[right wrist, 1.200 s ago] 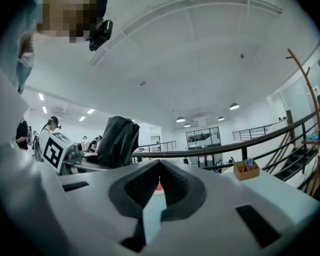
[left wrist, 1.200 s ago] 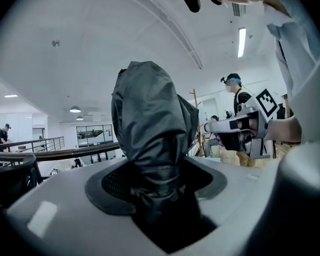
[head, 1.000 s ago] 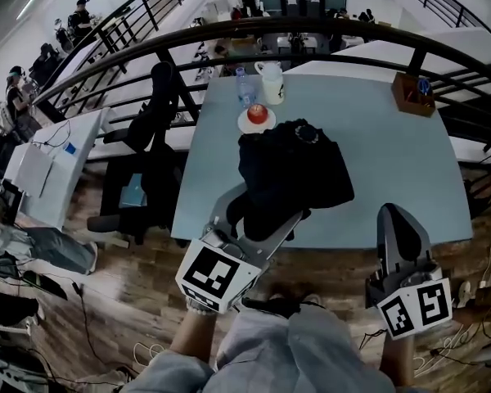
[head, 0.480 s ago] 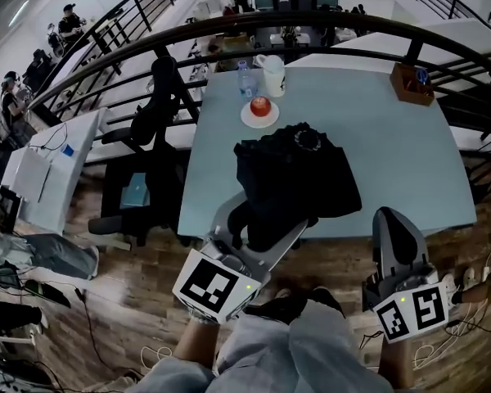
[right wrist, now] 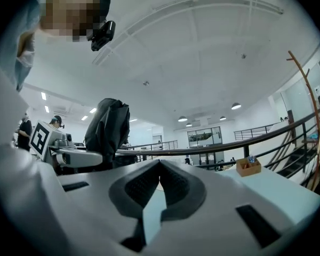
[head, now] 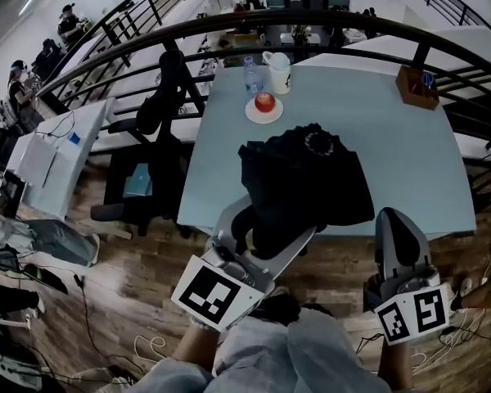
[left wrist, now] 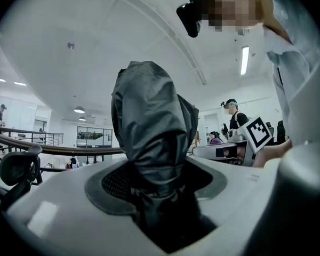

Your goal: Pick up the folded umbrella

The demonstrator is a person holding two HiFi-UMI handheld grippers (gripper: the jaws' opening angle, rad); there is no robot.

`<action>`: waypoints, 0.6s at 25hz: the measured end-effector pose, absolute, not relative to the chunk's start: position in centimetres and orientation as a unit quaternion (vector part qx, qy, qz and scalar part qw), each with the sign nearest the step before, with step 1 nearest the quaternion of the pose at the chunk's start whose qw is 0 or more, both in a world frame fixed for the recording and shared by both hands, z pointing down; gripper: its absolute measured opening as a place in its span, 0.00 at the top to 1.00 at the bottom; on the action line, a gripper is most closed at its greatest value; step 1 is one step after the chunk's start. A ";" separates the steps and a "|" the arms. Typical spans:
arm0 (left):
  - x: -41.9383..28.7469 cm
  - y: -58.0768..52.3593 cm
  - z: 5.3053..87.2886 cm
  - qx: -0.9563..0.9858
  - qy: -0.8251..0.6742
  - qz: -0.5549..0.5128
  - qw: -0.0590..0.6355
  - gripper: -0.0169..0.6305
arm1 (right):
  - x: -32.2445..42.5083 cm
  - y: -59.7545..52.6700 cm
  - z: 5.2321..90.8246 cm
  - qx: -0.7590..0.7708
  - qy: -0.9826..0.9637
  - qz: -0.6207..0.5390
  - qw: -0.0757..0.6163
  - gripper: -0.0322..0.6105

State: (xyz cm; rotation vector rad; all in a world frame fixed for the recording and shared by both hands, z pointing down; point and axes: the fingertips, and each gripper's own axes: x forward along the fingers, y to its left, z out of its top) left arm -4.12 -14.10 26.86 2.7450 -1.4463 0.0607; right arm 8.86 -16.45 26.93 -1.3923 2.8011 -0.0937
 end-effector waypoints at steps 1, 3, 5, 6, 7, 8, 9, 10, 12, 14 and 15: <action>-4.2 -13.9 26.6 0.882 -0.470 0.019 0.018 0.54 | 8.8 -16.4 26.8 -0.441 0.897 -0.030 0.007 0.95; -4.3 -13.7 26.1 0.877 -0.479 0.015 0.017 0.54 | 8.8 -16.5 26.6 -0.434 0.900 -0.030 0.009 0.95; -3.7 -13.6 25.7 0.873 -0.488 0.011 0.014 0.54 | 9.5 -16.5 26.6 -0.428 0.903 -0.031 0.012 0.95; -3.1 -13.5 25.6 0.870 -0.493 0.010 0.012 0.54 | 10.1 -16.4 26.5 -0.425 0.905 -0.031 0.012 0.95; -2.3 -13.3 25.4 0.866 -0.499 0.009 0.009 0.54 | 11.0 -16.2 26.4 -0.422 0.906 -0.031 0.013 0.95; -1.4 -13.2 25.4 0.862 -0.506 0.010 0.007 0.54 | 11.9 -16.0 26.3 -0.418 0.908 -0.031 0.014 0.95; -0.7 -13.0 25.3 0.859 -0.512 0.010 0.006 0.54 | 12.7 -15.8 26.2 -0.415 0.909 -0.031 0.016 0.95; 0.0 -12.8 25.3 0.856 -0.517 0.010 0.006 0.54 | 13.5 -15.6 26.1 -0.413 0.910 -0.031 0.018 0.95; 1.1 -12.3 25.2 0.853 -0.522 0.009 0.007 0.54 | 14.6 -15.2 25.9 -0.410 0.911 -0.030 0.020 0.95; 2.0 -11.7 25.0 0.850 -0.527 0.009 0.005 0.54 | 15.6 -14.7 25.7 -0.406 0.913 -0.029 0.022 0.95; 2.4 -11.3 25.0 0.848 -0.529 0.010 0.005 0.54 | 16.0 -14.4 25.7 -0.404 0.914 -0.029 0.024 0.95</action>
